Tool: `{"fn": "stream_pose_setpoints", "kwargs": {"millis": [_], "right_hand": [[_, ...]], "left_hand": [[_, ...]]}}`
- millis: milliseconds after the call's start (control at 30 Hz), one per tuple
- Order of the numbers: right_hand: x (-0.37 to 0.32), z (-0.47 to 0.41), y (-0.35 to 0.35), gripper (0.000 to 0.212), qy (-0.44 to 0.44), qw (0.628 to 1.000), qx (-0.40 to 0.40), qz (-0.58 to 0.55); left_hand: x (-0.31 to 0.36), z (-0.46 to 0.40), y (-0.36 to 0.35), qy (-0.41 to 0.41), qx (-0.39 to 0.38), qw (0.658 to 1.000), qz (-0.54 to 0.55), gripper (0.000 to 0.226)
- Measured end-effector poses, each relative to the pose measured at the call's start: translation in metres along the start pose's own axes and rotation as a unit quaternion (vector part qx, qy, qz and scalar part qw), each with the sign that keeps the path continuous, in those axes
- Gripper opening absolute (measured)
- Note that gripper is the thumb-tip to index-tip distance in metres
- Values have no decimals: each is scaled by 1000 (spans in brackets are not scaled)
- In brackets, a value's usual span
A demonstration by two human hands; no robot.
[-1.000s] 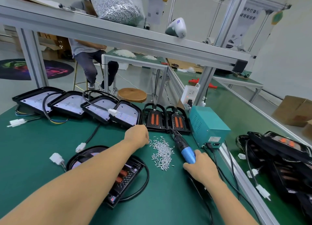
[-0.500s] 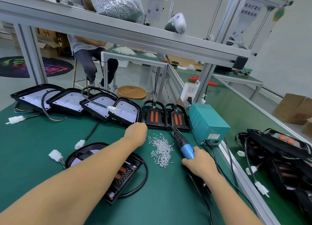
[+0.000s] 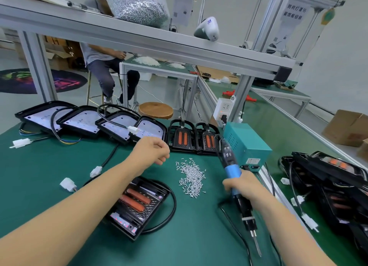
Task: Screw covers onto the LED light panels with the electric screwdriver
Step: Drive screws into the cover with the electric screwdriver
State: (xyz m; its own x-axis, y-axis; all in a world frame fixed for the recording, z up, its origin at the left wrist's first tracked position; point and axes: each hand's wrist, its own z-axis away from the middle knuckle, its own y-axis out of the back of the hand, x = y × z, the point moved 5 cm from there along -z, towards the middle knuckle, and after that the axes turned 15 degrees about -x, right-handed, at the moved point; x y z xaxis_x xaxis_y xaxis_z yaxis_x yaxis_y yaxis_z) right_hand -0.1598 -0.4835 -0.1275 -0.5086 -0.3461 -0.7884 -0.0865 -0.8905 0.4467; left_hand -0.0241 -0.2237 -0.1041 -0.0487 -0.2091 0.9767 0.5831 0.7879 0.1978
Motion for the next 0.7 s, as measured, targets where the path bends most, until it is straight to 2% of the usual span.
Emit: {"fn": "stream_pose_setpoints", "kwargs": {"millis": [67, 133, 267, 433, 600, 700], "right_hand": [[-8, 8, 6, 24, 16, 993, -17, -113], [-26, 20, 13, 31, 60, 976, -37, -206], [-72, 48, 14, 37, 181, 886, -101, -414], [-115, 73, -13, 38, 281, 807, -108, -508], [-146, 85, -46, 16, 393, 707, -66, -584], [-162, 91, -66, 17, 438, 677, -55, -589]], "left_hand": [[-1, 17, 12, -15, 10, 998, 65, 10], [-4, 33, 22, -21, 24, 992, 124, 6], [-5, 61, 32, -39, 25, 973, 227, 9], [-5, 85, 36, -51, 22, 957, 284, 17], [-10, 108, 35, -56, 22, 952, 300, 23], [-13, 118, 33, -47, 21, 955, 292, 19]]}}
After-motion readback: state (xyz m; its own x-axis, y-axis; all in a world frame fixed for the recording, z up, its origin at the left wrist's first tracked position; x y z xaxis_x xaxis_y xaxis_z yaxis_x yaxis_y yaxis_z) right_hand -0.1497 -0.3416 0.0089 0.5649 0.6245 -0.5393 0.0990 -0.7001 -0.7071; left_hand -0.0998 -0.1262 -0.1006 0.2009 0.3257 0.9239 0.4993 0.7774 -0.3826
